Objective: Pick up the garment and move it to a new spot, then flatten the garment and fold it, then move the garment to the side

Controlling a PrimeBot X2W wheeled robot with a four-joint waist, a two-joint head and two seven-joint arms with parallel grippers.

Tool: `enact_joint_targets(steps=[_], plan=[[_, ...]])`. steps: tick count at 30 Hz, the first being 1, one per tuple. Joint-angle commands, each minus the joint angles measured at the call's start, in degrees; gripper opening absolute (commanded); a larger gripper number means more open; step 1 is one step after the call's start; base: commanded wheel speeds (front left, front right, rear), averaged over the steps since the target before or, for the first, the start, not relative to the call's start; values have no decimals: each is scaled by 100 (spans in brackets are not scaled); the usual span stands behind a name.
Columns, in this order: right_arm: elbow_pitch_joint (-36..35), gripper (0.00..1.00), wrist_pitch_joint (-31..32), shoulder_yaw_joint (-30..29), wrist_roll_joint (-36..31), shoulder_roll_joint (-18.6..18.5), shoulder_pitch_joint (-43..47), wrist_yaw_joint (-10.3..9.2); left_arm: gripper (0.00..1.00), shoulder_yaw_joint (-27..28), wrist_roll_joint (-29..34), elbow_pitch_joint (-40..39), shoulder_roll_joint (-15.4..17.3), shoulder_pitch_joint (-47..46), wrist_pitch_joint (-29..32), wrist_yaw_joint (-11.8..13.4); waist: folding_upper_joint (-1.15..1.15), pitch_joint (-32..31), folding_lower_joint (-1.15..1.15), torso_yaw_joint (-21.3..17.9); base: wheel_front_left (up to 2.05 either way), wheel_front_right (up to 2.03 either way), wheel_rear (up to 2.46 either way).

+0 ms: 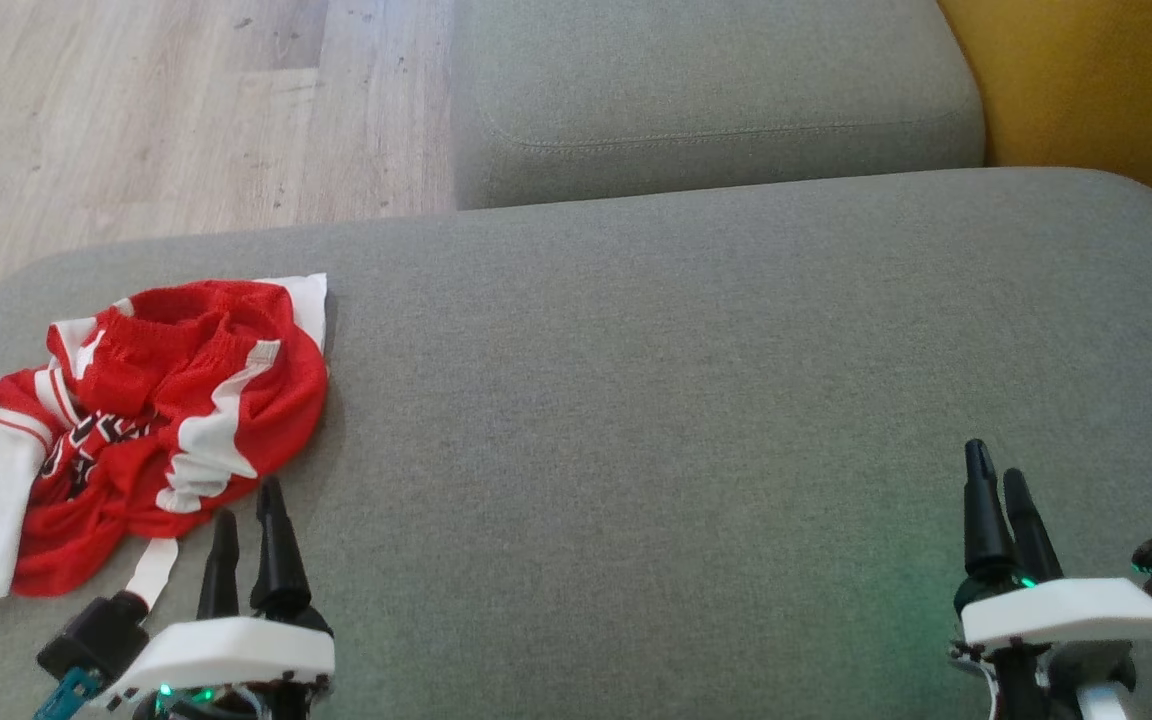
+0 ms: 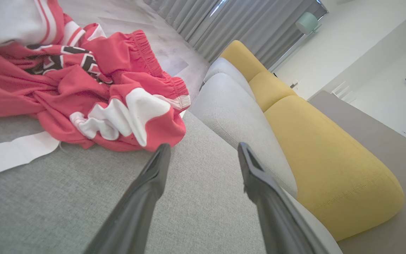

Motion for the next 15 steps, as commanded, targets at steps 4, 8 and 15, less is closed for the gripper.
enact_joint_targets(steps=[4, 8, 15], plan=[[-254, 100, -132, 153, -425, -43, -111, -2, 100, 31, 394, -268, 58, -126, -135, 34, 0, -29, 0, 7, 0, 0, 0], [-284, 100, -199, 196, -701, -45, -88, -2, 100, 4, 680, -314, 52, -103, -203, 57, 0, -59, 0, 20, 0, 0, 0], [-319, 100, -334, 230, -1157, -48, -30, -3, 100, -60, 1240, -398, 42, -39, -339, 74, 0, -134, 0, 48, 0, 0, 0]])
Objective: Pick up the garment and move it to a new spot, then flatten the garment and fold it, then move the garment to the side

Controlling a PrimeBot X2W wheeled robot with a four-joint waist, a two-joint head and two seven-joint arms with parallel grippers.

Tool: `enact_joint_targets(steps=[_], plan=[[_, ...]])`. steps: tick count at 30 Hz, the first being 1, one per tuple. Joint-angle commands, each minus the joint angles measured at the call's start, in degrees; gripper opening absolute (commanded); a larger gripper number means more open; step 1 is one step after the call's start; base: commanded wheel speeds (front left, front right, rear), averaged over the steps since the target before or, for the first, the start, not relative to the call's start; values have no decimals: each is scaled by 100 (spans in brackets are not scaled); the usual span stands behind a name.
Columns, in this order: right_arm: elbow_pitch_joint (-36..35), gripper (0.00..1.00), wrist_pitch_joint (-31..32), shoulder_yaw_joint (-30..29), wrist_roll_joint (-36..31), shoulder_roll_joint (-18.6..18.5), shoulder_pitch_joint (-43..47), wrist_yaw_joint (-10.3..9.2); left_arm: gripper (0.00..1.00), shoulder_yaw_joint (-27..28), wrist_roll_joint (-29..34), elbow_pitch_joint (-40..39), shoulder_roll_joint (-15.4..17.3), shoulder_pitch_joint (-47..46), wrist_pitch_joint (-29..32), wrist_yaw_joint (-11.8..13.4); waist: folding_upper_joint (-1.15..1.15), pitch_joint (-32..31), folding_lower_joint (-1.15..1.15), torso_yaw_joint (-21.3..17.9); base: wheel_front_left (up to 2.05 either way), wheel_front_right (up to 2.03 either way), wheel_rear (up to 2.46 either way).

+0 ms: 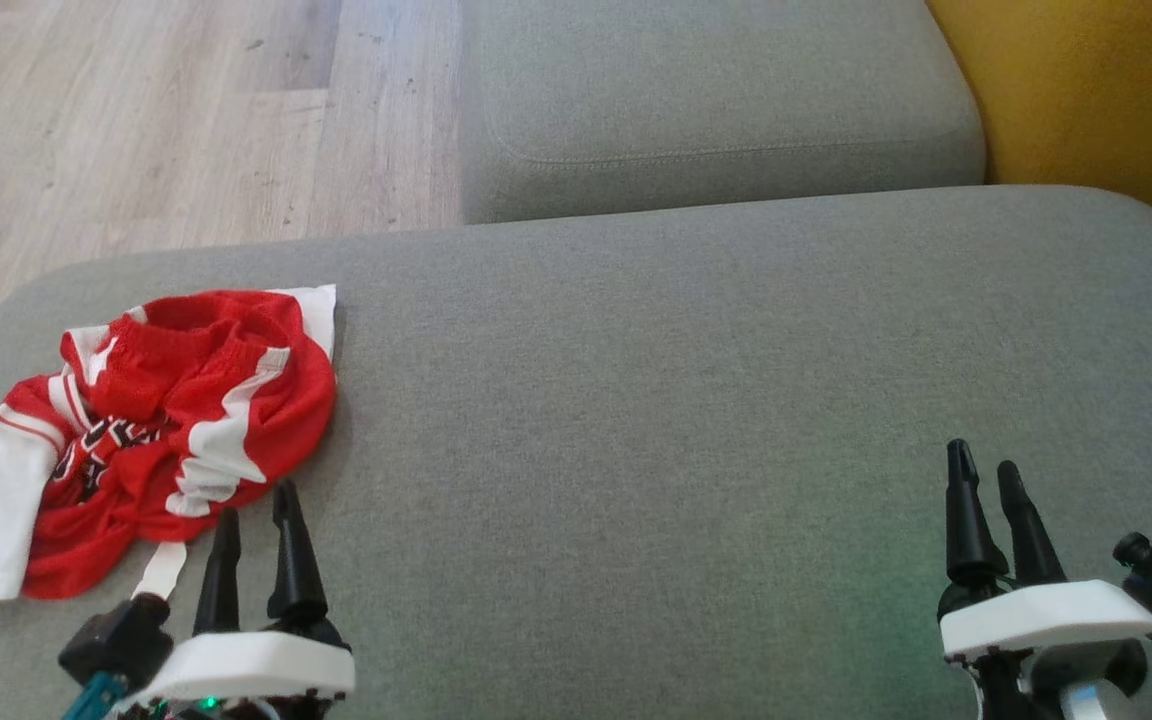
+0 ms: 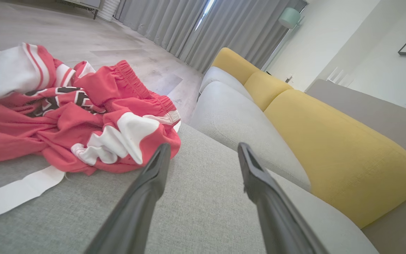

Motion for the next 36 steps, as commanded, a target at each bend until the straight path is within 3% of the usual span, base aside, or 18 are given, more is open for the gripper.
enact_joint_targets(steps=[1, 36], plan=[[-242, 100, -114, 109, -193, -48, -101, -3, 100, 52, 223, -264, 41, -165, -103, 20, 0, -15, 0, 5, 0, 0, 0], [-294, 100, -688, 237, -2403, -63, 8, -4, 100, -230, 2502, -299, 34, -84, -682, 262, 0, -179, -1, 90, 0, 0, 0]])
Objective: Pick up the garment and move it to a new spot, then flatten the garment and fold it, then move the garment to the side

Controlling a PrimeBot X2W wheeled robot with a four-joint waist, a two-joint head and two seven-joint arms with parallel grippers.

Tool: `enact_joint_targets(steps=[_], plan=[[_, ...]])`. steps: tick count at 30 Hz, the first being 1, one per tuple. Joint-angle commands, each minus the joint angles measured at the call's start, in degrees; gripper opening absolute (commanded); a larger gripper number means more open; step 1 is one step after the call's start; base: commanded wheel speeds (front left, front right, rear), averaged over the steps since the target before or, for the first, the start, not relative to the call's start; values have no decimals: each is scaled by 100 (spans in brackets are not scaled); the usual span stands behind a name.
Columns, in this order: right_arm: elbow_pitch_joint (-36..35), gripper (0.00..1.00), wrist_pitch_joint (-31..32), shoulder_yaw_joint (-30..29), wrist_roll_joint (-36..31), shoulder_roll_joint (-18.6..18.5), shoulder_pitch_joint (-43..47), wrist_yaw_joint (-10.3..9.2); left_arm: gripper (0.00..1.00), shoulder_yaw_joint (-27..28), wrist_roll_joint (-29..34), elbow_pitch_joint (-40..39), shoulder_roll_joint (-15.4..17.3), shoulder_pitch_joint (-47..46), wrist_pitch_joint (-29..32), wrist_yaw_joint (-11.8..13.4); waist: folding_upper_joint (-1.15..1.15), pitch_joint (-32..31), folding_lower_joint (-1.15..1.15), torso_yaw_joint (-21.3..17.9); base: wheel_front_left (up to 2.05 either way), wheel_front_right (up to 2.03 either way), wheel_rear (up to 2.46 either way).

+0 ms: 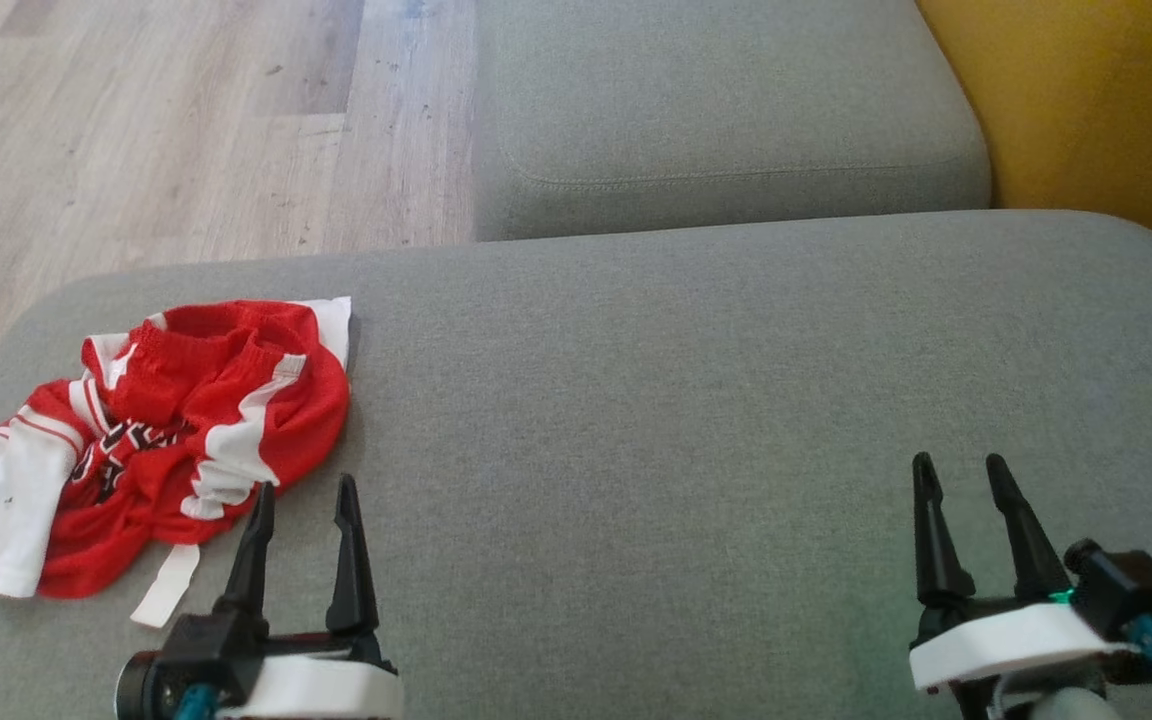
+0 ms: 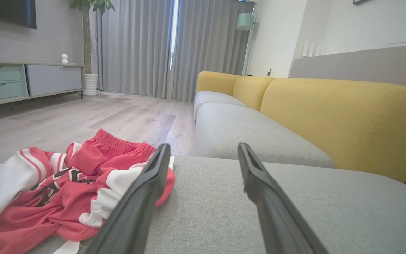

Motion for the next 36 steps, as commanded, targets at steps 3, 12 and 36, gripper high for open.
enact_joint_targets(steps=[3, 12, 36], plan=[[-196, 100, -143, 190, -322, -61, -129, -4, 100, 92, 307, -158, 34, -191, -130, 76, 0, -12, 0, 3, 0, 0, 0], [-137, 100, -286, 263, -890, -64, -90, -4, 100, 69, 854, -144, 36, -170, -274, 153, 0, -50, 0, -7, 0, 0, 0], [-50, 100, -286, 266, -837, -64, -128, -4, 100, 276, 730, 390, 36, -177, -274, 140, 0, -25, 0, -100, 0, 0, 0]])
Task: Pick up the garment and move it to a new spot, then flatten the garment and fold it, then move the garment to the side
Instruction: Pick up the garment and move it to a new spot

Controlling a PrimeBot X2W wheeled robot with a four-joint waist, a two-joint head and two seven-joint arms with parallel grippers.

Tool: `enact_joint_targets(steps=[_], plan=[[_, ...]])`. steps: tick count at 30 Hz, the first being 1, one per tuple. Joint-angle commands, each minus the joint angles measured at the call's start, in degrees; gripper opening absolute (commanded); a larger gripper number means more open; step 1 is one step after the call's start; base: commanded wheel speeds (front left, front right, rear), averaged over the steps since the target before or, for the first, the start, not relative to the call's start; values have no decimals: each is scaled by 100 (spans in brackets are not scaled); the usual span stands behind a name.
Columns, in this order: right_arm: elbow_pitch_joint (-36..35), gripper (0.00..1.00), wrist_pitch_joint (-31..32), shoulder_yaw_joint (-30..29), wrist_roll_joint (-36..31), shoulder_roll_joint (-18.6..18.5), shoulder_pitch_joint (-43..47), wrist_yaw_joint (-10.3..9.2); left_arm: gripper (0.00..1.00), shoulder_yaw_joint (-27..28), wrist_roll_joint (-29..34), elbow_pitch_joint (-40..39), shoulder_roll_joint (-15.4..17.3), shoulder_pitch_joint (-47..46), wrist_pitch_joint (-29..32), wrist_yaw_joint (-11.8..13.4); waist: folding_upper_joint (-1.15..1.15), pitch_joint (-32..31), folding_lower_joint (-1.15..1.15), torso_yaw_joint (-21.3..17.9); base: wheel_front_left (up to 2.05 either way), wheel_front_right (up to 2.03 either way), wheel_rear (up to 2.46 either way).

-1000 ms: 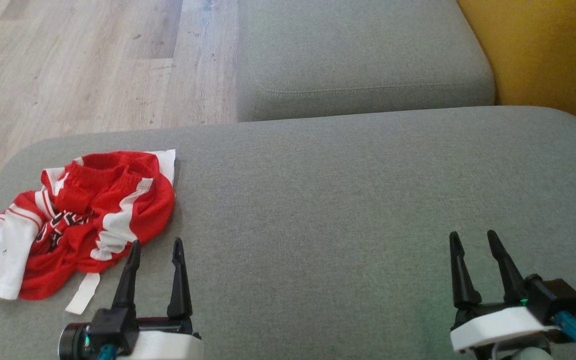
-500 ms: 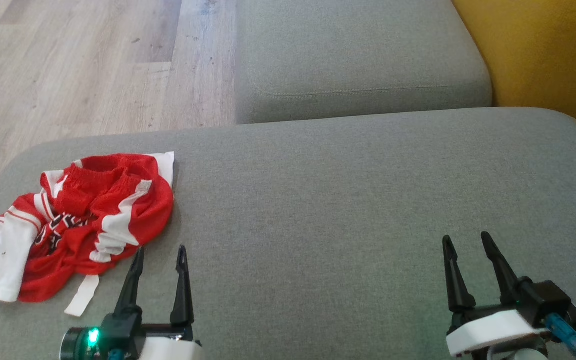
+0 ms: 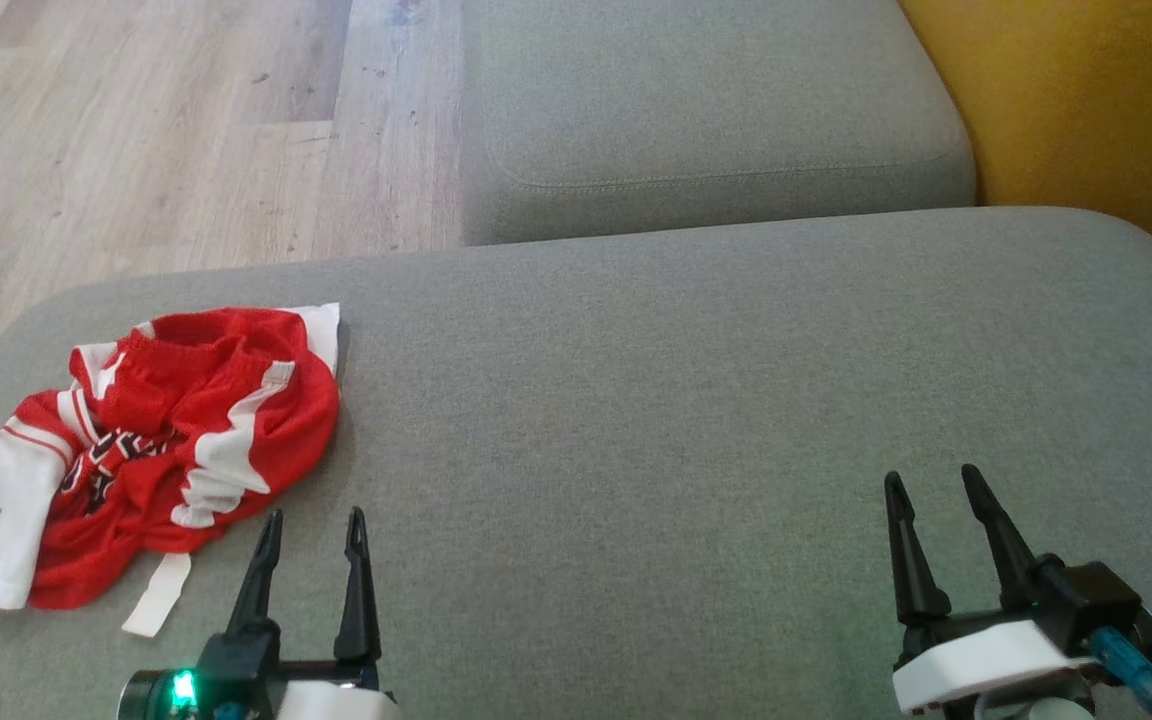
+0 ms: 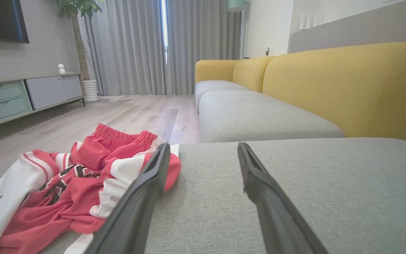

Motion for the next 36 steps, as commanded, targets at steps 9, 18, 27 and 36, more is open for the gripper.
enact_joint_targets(steps=[9, 18, 27, 36], plan=[[-183, 100, -62, 35, 24, -63, -135, -4, 100, 194, 5, -44, 26, -249, -55, -22, 0, 33, 0, 152, 0, 0, 0], [-213, 100, -62, 118, 7, -63, -100, -4, 100, 364, -77, 105, 26, -238, -55, 14, 0, 127, 0, 915, 0, 0, 0], [-188, 100, -62, 298, -51, -63, -115, -4, 100, 497, -53, 130, 26, -178, -55, 25, 0, 185, 0, 1757, 0, 0, 0], [-184, 100, -62, 394, -157, -63, -155, -4, 100, 721, 54, 82, 26, -130, -55, 41, 0, 172, 0, 2368, 0, 0, 0]])
